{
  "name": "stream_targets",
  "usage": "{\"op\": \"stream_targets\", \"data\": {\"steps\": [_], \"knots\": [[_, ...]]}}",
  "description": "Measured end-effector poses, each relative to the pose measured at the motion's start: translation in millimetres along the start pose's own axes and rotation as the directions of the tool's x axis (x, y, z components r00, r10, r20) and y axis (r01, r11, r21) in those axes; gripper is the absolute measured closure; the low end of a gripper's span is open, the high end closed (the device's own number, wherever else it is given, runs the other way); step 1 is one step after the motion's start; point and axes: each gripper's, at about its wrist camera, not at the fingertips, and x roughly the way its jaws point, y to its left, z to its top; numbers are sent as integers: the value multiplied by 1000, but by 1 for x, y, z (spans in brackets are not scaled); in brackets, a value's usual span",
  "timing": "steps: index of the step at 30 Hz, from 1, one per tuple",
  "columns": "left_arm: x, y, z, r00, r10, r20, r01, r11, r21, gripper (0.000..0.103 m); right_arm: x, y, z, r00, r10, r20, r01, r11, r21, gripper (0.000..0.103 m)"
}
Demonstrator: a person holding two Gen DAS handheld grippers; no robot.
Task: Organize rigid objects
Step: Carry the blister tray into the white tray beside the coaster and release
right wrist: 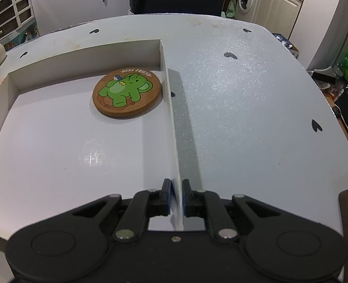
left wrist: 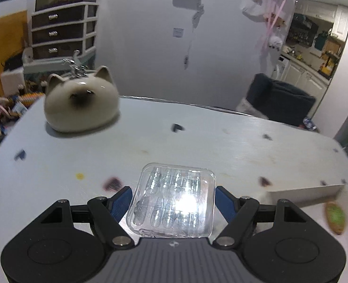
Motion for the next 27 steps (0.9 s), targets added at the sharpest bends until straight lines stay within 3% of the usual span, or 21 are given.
{"op": "stream_targets", "data": {"steps": [9,18,23,27], "knots": [[-21,-82,-19,991,-130,-22,129,991,-14,26,-1,3,-1,1000,-18,16,18,1000,-5,92],[0,-182,-40,959,-272,-84,269,962,-40,26,-2,1,-3,999,-13,34,13,1000,13,92],[32,-218,-53,951,-277,-140,268,960,-84,26,-3,3,-3,999,-22,35,21,1000,12,92],[61,-235,-61,956,-239,-172,222,969,-110,26,-3,2,-4,999,-17,39,17,1000,15,92]]}}
